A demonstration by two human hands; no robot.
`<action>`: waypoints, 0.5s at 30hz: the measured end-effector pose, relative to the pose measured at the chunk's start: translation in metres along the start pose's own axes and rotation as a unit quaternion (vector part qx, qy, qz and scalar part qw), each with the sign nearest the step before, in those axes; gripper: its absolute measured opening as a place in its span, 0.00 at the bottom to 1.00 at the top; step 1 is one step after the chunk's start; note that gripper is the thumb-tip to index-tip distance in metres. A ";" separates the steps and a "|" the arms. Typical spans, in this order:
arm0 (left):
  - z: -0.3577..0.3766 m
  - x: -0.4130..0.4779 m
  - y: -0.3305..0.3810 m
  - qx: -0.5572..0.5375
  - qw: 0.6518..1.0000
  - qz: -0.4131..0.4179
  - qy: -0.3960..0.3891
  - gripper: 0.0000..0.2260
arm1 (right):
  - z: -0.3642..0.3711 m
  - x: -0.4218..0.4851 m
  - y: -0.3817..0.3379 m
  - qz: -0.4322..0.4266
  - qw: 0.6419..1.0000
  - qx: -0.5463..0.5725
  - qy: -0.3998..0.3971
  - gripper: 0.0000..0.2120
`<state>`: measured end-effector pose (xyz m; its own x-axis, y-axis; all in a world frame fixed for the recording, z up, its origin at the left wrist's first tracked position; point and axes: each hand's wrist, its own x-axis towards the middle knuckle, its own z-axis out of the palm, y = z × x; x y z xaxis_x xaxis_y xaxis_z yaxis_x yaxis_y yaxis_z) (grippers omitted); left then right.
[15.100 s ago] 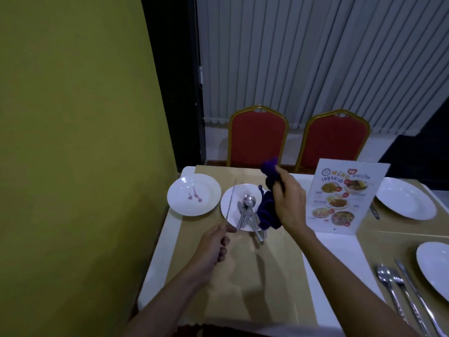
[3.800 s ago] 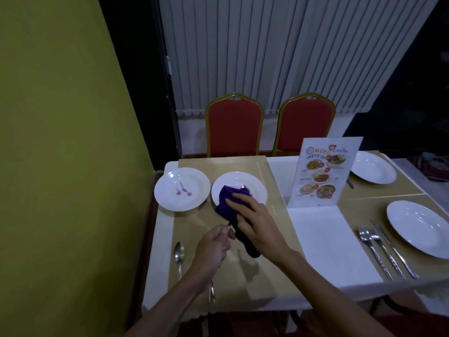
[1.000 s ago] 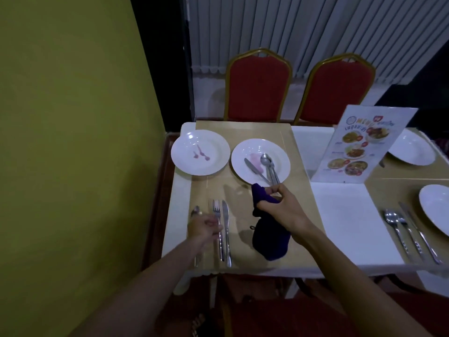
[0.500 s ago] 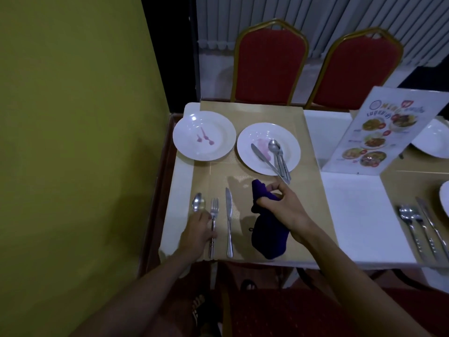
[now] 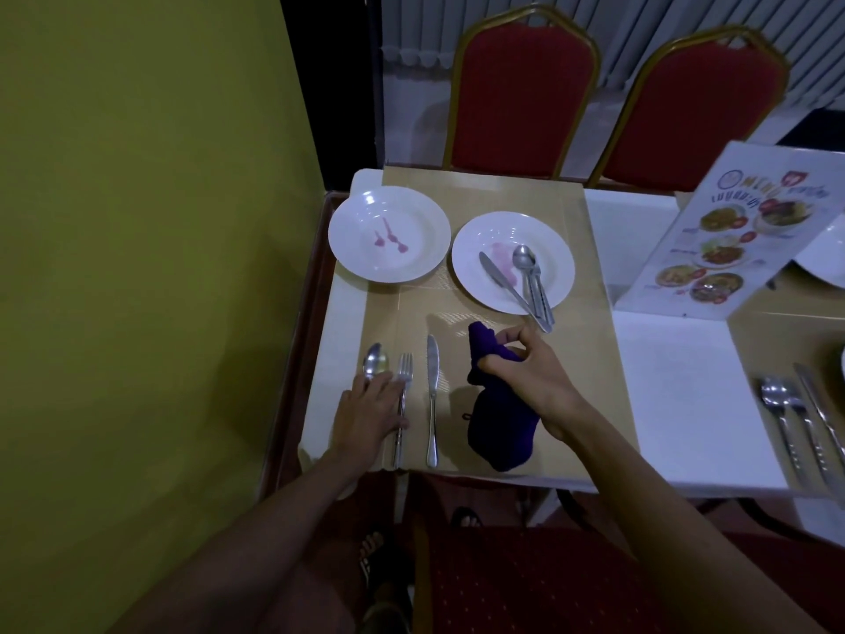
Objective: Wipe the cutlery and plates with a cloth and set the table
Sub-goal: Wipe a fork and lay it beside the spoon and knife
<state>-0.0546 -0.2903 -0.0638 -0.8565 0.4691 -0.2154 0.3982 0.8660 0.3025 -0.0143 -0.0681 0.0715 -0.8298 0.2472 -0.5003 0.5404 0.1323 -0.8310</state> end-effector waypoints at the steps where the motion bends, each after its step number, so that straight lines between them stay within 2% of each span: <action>1: 0.001 0.000 0.000 0.004 1.000 -0.006 -0.005 0.30 | 0.000 0.000 0.001 0.001 1.000 0.002 0.000 0.15; 5: 0.003 0.003 0.002 0.024 0.999 -0.017 -0.013 0.31 | -0.003 -0.002 0.005 0.003 1.000 0.003 0.004 0.14; 9: 0.011 0.000 0.015 0.028 0.992 0.102 0.064 0.28 | -0.007 -0.003 0.008 0.005 1.000 0.006 0.001 0.15; 11: 0.014 -0.001 0.028 0.061 0.990 0.128 0.013 0.32 | -0.007 -0.003 0.008 0.004 1.000 0.006 0.000 0.15; 13: 0.015 -0.002 0.036 0.088 0.986 0.124 -0.072 0.37 | -0.007 -0.003 0.008 0.005 1.000 0.005 0.001 0.14; 15: 0.014 -0.003 0.035 0.099 0.982 0.120 -0.107 0.38 | -0.007 -0.004 0.008 0.008 1.000 0.003 0.001 0.14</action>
<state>-0.0333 -0.2587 -0.0660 -0.6499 0.6713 -0.3563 0.6543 0.7327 0.1871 -0.0059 -0.0611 0.0688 -0.8206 0.2505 -0.5137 0.5532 0.1222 -0.8241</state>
